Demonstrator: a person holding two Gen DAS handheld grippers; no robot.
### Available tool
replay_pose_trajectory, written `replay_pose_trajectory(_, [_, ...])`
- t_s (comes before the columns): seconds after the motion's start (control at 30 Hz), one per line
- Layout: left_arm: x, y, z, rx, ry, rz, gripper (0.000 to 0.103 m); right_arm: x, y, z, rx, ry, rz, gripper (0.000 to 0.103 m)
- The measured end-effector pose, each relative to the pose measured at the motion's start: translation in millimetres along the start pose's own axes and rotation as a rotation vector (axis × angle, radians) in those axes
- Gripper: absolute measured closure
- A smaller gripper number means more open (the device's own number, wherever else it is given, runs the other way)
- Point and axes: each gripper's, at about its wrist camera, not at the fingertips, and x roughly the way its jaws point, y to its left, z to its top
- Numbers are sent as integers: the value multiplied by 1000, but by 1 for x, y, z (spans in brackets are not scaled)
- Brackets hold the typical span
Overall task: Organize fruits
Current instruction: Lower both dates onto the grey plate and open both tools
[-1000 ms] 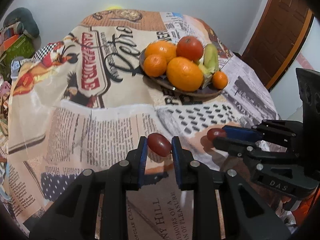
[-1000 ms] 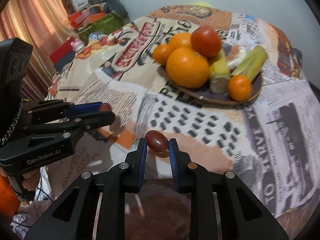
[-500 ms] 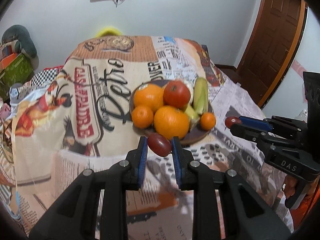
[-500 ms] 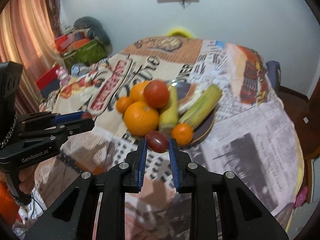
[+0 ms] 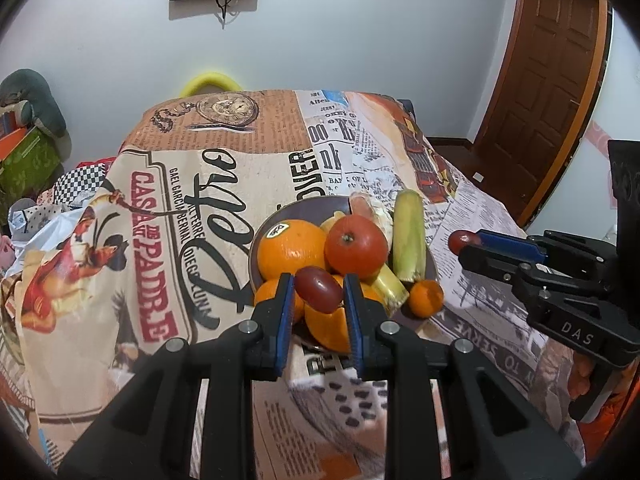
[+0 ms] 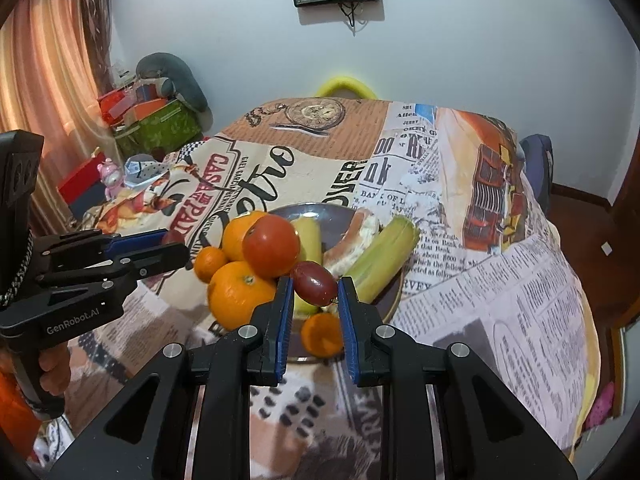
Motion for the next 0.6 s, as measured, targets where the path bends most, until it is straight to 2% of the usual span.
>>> replay_pose_trajectory(0.3, [26, 8, 6, 2, 20, 4, 79, 40, -13, 0, 23, 51, 5, 82])
replay_pose_trajectory(0.6, [45, 9, 7, -1, 41, 13, 79, 58, -12, 0, 16, 72, 23, 82])
